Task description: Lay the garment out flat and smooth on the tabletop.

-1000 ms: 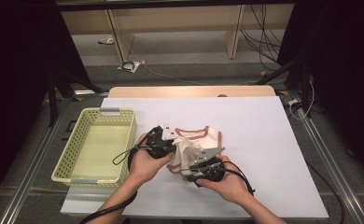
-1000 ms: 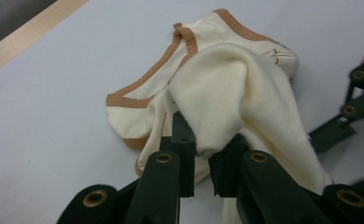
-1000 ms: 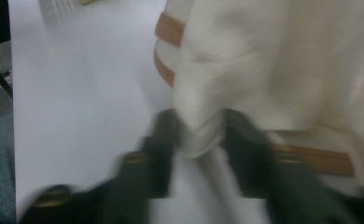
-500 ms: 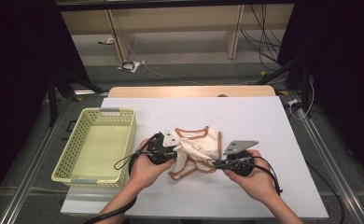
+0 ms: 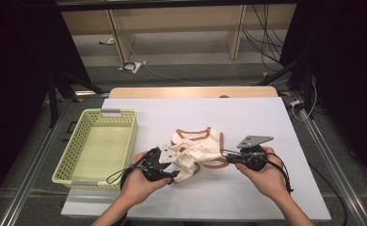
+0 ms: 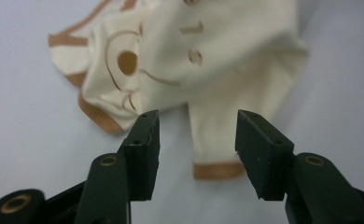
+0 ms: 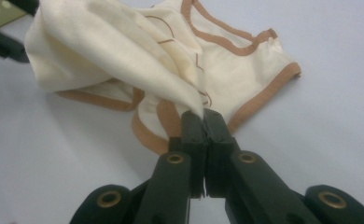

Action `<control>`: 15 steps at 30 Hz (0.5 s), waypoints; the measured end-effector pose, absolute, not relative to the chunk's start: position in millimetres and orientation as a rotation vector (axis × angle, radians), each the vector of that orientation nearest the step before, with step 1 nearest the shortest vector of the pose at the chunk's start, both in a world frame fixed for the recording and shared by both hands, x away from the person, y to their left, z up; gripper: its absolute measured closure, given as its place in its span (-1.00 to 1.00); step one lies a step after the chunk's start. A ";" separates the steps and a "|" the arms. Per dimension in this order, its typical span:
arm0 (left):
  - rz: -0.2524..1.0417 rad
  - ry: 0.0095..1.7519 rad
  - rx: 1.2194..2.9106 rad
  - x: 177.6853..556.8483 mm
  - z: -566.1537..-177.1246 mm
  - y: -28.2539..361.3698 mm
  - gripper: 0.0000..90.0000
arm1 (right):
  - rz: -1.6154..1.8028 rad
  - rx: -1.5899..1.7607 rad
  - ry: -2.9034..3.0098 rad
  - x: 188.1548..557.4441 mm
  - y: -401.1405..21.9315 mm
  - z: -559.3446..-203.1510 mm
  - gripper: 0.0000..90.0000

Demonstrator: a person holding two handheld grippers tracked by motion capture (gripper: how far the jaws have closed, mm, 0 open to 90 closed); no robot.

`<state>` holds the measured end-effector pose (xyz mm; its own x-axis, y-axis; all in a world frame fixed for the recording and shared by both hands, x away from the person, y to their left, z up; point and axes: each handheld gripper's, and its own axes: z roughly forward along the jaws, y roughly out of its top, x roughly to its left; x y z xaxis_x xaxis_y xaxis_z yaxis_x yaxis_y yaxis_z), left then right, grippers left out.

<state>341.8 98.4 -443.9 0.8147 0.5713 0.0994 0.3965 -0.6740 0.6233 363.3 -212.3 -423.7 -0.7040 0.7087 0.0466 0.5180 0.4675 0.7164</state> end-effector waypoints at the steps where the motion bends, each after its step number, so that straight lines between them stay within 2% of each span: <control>1: 0.356 0.696 2.438 336.3 -453.0 98.4 0.08 | 1.065 1.055 2.460 363.8 -211.5 -423.9 0.99; 6: 0.335 0.641 2.508 333.0 -470.6 89.3 0.04 | 1.063 1.055 2.469 364.4 -208.9 -424.6 0.99; 9: 0.311 0.648 2.506 340.3 -474.6 81.0 0.16 | 1.062 1.047 2.487 363.1 -206.8 -425.9 0.98; 10: 0.311 0.648 2.506 340.3 -474.6 81.0 0.28 | 1.062 1.047 2.487 363.1 -206.8 -425.9 0.98; 11: 0.351 0.643 2.504 343.0 -473.3 80.2 0.28 | 1.058 1.044 2.492 362.8 -206.7 -426.1 0.98; 12: 0.357 0.647 2.507 346.6 -472.1 80.0 0.59 | 1.057 1.040 2.504 361.5 -206.6 -426.7 0.98; 14: 0.343 0.650 2.499 348.1 -470.4 81.4 0.87 | 1.050 1.023 2.520 360.1 -207.4 -427.0 0.98; 15: 0.327 0.667 2.481 348.9 -464.0 86.7 0.91 | 1.042 1.015 2.529 358.7 -208.1 -426.9 0.98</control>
